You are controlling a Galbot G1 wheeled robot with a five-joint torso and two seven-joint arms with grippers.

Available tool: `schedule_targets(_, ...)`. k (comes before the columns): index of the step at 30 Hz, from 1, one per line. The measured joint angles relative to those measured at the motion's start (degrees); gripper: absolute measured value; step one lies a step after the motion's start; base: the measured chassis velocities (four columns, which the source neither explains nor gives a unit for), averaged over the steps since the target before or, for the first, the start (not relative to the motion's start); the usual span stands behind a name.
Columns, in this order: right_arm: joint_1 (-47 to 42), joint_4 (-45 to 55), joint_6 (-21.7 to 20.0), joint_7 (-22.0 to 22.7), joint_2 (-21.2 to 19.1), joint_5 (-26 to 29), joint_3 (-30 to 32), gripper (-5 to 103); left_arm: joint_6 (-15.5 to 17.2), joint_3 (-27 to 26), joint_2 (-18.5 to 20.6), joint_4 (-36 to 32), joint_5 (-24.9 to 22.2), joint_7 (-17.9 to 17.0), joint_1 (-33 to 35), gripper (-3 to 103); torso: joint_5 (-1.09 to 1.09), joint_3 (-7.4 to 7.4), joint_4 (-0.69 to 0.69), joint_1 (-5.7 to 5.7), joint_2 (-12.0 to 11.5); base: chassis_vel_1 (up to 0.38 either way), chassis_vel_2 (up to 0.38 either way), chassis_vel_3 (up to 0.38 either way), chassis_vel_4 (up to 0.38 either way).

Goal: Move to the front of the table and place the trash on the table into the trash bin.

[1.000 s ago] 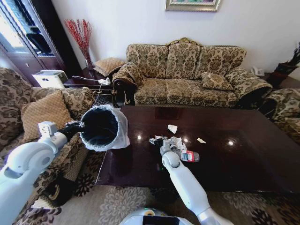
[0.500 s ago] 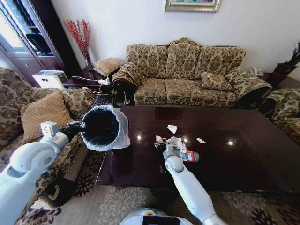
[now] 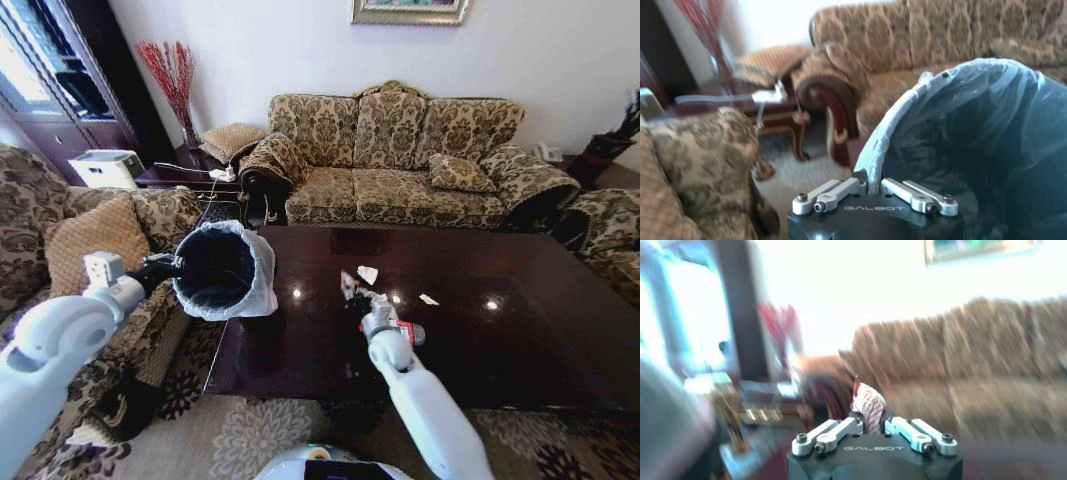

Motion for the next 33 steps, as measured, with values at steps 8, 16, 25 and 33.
schedule_targets(8, 8.7, 13.2, 2.1, -4.9, -4.4, 11.7, -5.3, 8, 3.1, 0.2, 14.9, 2.3, -15.3, -1.3, -0.1, 0, 0.04, 0.0, 0.0, 0.0, 0.0, 0.0, 0.0, 0.0, 0.0)
schedule_targets(16, 23.6, 12.6, 2.3, -9.8, -1.4, 16.7, -23.9, 8, 4.6, 0.9, 20.1, -1.0, -23.8, -6.1, 0.6, 0, -0.01, 0.0, 0.03, 0.01, 0.0, 0.0, 0.0, 0.0, 0.0)
schedule_targets(25, 24.1, 6.9, -2.7, -7.9, 1.4, 12.3, -30.5, 8, 4.5, 1.3, 17.5, -2.9, -25.1, -8.5, 0.9, 0, 0.01, 0.0, 0.0, 0.01, 0.0, 0.0, 0.0, 0.0, 0.0)
schedule_targets(33, 23.2, 8.0, -3.8, -8.3, 1.3, 12.1, -30.1, 35, 4.5, 1.1, 16.1, -2.9, -24.8, -8.5, 0.6, 0, 0.01, 0.0, 0.01, 0.0, 0.0, 0.0, 0.0, 0.0, 0.0)
